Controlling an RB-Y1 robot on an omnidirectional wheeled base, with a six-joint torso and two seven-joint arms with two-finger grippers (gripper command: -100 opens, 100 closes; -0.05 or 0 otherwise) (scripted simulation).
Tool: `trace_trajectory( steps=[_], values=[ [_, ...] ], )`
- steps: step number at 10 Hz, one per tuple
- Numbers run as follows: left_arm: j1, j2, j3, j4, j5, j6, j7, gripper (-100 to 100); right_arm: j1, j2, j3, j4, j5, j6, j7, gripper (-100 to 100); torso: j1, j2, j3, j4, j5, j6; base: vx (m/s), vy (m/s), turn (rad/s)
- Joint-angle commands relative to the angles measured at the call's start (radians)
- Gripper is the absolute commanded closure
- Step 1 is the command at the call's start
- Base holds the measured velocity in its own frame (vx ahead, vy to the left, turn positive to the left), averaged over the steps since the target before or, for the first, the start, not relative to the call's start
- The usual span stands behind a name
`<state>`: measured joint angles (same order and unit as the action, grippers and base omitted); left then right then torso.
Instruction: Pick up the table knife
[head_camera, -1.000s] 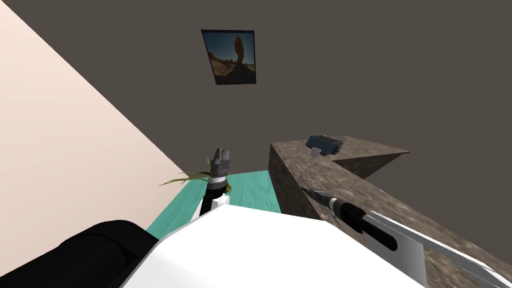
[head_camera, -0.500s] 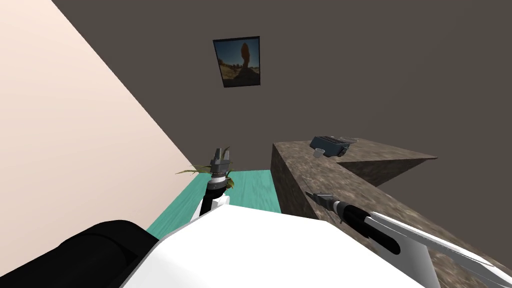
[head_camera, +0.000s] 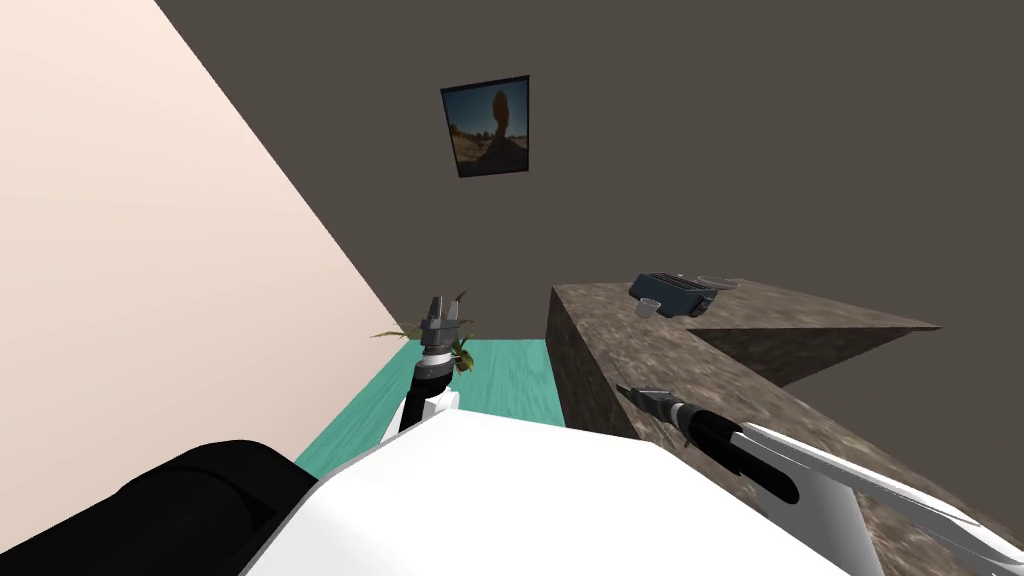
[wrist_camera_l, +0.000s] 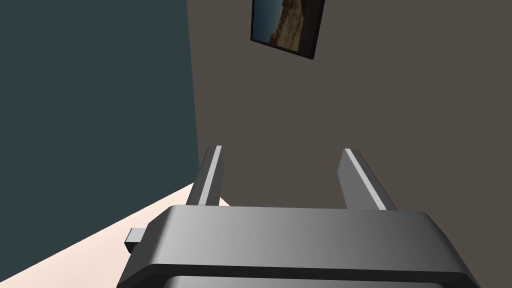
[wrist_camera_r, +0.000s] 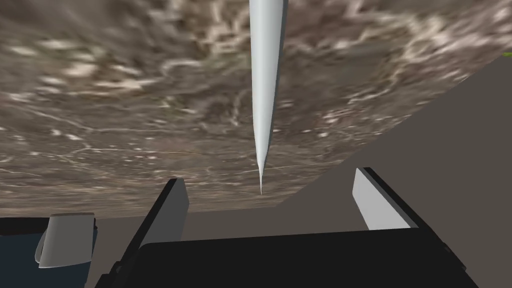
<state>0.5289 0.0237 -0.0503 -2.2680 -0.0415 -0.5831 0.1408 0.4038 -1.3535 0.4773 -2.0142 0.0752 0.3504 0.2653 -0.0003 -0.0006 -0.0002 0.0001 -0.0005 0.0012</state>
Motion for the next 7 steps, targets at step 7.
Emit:
trace_trajectory(
  steps=[7],
  values=[
    [0.0, 0.0, 0.0, 0.0, 0.0, 0.0, 0.0, 0, -0.03, 0.018, -0.036, 0.203, -0.071, -0.078, -0.036, -100, 0.001, 0.002, 0.001, 0.001, 0.0, 0.001, -0.092, 0.036, 0.201]
  ],
)
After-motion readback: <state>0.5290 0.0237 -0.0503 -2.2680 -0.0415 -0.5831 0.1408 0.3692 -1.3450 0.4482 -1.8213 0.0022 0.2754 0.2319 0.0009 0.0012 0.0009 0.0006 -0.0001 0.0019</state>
